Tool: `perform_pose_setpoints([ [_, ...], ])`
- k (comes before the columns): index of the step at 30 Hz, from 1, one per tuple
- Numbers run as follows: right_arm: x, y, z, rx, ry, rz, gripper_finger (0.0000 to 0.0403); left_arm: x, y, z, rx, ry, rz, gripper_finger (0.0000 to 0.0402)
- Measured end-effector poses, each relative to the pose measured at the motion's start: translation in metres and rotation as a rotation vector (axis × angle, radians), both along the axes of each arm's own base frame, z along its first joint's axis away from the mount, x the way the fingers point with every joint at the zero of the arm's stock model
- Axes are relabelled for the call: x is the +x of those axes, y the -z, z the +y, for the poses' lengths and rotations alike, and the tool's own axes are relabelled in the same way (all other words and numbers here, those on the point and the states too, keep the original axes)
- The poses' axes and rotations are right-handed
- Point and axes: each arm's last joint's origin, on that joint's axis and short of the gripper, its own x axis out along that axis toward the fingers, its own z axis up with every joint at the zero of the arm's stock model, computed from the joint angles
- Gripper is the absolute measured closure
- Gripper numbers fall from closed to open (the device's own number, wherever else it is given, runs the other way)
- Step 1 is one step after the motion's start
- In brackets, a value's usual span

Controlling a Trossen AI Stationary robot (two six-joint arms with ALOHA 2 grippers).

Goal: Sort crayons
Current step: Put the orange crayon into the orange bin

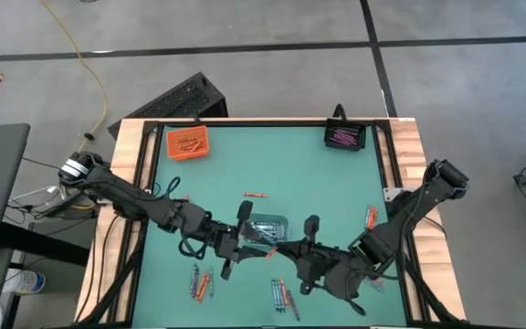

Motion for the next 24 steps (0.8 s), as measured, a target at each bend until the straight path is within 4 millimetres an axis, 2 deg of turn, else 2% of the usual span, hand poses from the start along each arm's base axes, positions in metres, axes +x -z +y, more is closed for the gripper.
perform_pose_setpoints([
  [14,0.017,-0.006,-0.017,0.009,-0.022,-0.026,0.0403,0.0,-0.005,0.0,0.012,-0.011,-0.056,0.0307],
  [17,0.017,-0.006,-0.017,0.006,-0.024,-0.028,0.0403,-0.001,-0.005,0.0,0.035,-0.016,-0.065,0.0333],
  [20,0.017,-0.006,-0.016,0.006,-0.026,-0.028,0.0403,0.0,-0.005,0.0,0.064,-0.014,-0.072,0.0379],
  [24,0.016,-0.006,-0.016,0.006,-0.027,-0.028,0.0403,-0.001,-0.005,-0.001,0.094,-0.015,-0.08,0.0389],
])
